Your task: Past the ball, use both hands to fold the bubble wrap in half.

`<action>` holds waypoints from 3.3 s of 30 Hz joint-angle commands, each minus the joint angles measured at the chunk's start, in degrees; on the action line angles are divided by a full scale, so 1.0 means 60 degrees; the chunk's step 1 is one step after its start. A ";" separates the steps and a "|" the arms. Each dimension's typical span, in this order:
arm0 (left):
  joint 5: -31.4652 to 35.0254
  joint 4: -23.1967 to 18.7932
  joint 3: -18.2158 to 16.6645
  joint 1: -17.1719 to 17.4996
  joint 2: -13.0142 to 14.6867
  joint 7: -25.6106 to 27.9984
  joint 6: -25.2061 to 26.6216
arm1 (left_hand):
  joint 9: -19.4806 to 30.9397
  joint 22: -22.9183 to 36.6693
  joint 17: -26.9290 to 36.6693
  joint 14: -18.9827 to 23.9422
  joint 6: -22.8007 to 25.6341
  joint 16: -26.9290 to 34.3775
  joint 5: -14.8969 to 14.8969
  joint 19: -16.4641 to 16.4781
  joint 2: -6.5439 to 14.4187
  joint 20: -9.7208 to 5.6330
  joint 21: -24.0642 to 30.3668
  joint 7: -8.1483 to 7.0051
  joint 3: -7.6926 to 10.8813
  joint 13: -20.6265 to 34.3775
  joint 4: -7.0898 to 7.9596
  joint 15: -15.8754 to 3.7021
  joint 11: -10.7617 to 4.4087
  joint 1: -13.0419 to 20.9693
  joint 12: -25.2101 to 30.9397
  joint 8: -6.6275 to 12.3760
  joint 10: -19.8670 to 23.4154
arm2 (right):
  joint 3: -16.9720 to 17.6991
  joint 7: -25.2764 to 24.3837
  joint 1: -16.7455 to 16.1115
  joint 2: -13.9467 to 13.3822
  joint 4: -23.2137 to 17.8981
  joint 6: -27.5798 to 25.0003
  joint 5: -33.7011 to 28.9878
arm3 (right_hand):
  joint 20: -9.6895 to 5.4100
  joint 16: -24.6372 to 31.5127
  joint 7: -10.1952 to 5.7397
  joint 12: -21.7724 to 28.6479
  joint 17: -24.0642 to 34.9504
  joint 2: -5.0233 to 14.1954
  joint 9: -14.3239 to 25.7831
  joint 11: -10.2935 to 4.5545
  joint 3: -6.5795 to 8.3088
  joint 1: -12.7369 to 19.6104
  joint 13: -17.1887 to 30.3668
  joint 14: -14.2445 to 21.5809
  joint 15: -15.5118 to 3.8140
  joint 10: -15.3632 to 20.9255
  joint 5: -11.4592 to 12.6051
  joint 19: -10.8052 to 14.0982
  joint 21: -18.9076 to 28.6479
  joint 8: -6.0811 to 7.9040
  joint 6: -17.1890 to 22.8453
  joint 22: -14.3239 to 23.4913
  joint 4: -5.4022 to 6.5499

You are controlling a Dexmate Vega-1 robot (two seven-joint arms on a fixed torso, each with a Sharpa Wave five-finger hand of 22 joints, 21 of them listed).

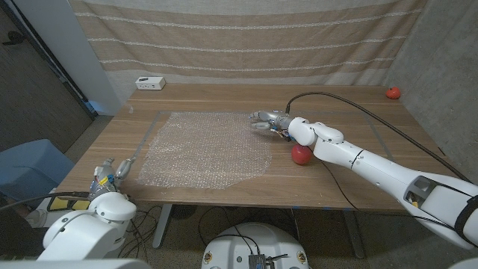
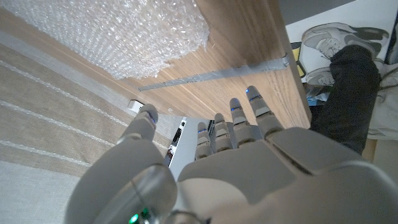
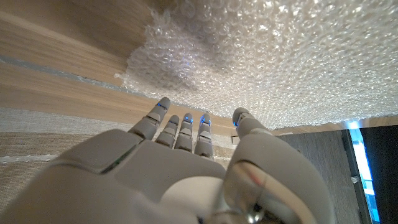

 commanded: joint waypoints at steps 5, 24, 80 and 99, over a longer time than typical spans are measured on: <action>0.0714 -0.0269 0.0745 -0.1459 -0.0648 0.0234 0.2912 | 0.0057 -0.0061 0.0018 0.1649 0.0986 0.0247 0.0023 0.1978 -0.0313 0.0008 0.0616 0.0307 -0.0247 0.0038 -0.0027 -0.0256 0.0093 0.1214 0.0195 0.0112 0.1344 | -0.0153 -0.0028 0.0252 0.0161 0.0864 0.0262 0.0094 | -0.0099 0.0052 -0.0004 0.0005 0.0024 -0.0042 0.0024 -0.0028 0.0110 0.0012 0.0011 -0.0034 -0.0137 0.0015 -0.0034 0.0023 0.0052 -0.0055 0.0086 0.0033 0.0003; -0.1678 -0.0027 -0.0632 -0.2309 -0.2904 0.0413 0.3194 | 0.0070 -0.0174 -0.0080 0.3292 0.0552 0.0106 0.0168 0.4160 -0.0518 0.0008 0.1061 0.1636 -0.0388 -0.0014 0.0059 0.0117 0.0909 0.1988 0.0046 -0.0274 0.2641 | -0.0173 0.0026 0.0340 0.0102 0.1264 0.0339 0.0195 | -0.0197 0.0071 0.0022 0.0001 0.0024 -0.0058 0.0032 -0.0034 0.0154 0.0016 0.0013 -0.0043 -0.0119 -0.0024 -0.0048 0.0063 0.0073 -0.0091 0.0085 0.0032 0.0052; -0.7149 0.1703 -0.1054 -0.2050 -0.1426 0.0621 -0.2474 | 0.0196 0.0128 -0.0062 0.6612 0.7424 -0.0037 0.0283 0.4995 0.0720 -0.1139 0.1623 0.1282 -0.0129 -0.0042 -0.0002 -0.1454 -0.1576 0.5595 0.0802 0.1021 0.8850 | -0.0416 0.0535 0.0492 -0.0020 0.1267 0.0383 0.0169 | -0.0335 0.0212 0.0144 0.0106 0.0045 -0.0105 0.0045 -0.0019 0.0013 -0.0511 0.0011 0.0240 -0.0170 0.0381 -0.0042 0.0279 0.0143 -0.0063 0.0547 0.0033 0.0569; -0.2740 0.0987 0.2281 -0.3156 0.1480 0.2619 -0.1354 | 0.0562 0.0573 0.0992 0.8021 0.7937 0.1115 0.0031 0.4372 0.1328 -0.1676 0.2280 0.1094 -0.0676 0.0813 0.0262 -0.2296 -0.1694 0.5866 0.1583 0.0819 0.9862 | -0.0333 0.0588 0.0369 -0.0103 0.1028 0.0236 0.0151 | -0.0384 0.0214 0.0199 0.0107 0.0031 -0.0112 0.0044 -0.0043 0.0035 -0.0502 0.0010 0.0294 -0.0194 0.0444 -0.0042 0.0350 0.0155 -0.0080 0.0576 0.0031 0.0560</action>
